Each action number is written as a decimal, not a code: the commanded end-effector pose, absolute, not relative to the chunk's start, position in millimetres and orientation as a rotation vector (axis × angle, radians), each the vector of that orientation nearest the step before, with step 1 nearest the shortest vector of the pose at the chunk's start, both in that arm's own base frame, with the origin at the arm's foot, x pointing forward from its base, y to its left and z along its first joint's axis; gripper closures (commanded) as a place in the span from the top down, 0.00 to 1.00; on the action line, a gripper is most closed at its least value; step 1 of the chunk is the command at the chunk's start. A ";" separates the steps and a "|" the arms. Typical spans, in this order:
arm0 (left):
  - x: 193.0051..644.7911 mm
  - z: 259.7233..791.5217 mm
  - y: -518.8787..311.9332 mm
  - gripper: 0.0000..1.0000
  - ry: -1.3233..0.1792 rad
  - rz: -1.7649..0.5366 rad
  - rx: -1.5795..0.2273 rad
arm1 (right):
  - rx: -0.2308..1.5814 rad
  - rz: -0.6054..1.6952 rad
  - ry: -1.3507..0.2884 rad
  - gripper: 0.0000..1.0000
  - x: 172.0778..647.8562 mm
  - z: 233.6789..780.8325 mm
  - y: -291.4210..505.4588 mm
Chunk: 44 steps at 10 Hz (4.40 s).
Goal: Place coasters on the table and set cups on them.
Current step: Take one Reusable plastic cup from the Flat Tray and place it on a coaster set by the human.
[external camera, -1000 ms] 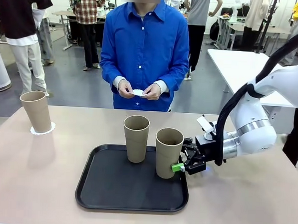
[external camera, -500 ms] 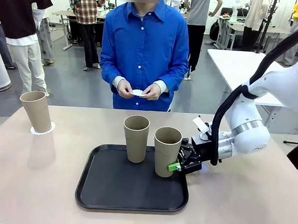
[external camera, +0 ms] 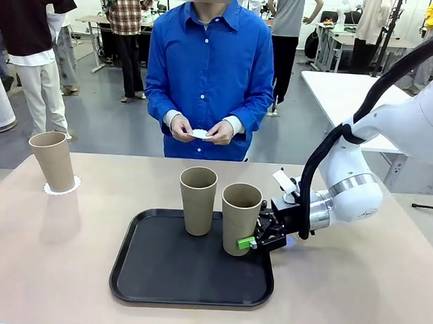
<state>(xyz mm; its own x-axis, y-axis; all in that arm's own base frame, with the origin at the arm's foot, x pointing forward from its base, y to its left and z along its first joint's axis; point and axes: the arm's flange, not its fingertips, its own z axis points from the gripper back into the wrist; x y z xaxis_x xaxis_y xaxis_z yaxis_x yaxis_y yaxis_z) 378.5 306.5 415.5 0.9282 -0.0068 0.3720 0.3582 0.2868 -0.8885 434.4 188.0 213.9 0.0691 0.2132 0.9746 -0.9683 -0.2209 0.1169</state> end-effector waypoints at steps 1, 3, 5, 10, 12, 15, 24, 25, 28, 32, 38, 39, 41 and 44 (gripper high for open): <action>377.2 417.6 307.4 1.00 -0.319 -0.242 -1.260 | 1.276 1.450 -0.872 0.40 438.5 209.1 195.9; 377.2 417.6 307.4 1.00 -0.319 -0.242 -1.260 | 1.286 1.452 -0.875 0.00 439.4 207.9 195.8; 377.2 417.6 307.4 1.00 -0.319 -0.242 -1.260 | 1.282 1.470 -0.867 0.00 436.9 209.0 195.3; 377.2 417.6 307.4 1.00 -0.319 -0.242 -1.260 | 1.287 1.392 -0.884 0.00 388.1 319.1 164.8; 377.2 417.6 307.4 1.00 -0.319 -0.242 -1.260 | 1.218 1.362 -0.908 0.00 375.4 384.5 140.9; 377.2 417.6 307.4 1.00 -0.319 -0.242 -1.260 | 1.178 1.331 -0.923 0.00 366.2 450.6 135.9; 377.2 417.6 307.4 1.00 -0.319 -0.242 -1.260 | 1.119 1.291 -0.913 0.81 393.2 443.2 111.4; 377.2 417.6 307.4 1.00 -0.319 -0.242 -1.260 | 1.073 1.238 -0.946 0.81 421.9 432.4 78.2; 377.2 417.6 307.4 1.00 -0.319 -0.242 -1.260 | 0.969 1.029 -1.035 0.81 489.9 404.2 -15.8; 377.2 417.6 307.4 1.00 -0.319 -0.242 -1.260 | 0.814 0.866 -1.145 0.81 521.8 397.5 -99.4; 377.2 417.6 307.4 1.00 -0.319 -0.242 -1.260 | 0.787 0.849 -1.137 0.81 526.3 399.0 -113.2; 377.2 417.6 307.4 1.00 -0.319 -0.242 -1.260 | 0.787 0.849 -1.137 0.81 526.3 399.0 -113.2; 377.2 417.6 307.4 1.00 -0.319 -0.242 -1.260 | 0.787 0.849 -1.137 0.81 526.3 399.0 -113.2; 377.2 417.6 307.4 1.00 -0.319 -0.242 -1.260 | 0.893 1.085 -1.124 0.81 532.7 379.4 -112.8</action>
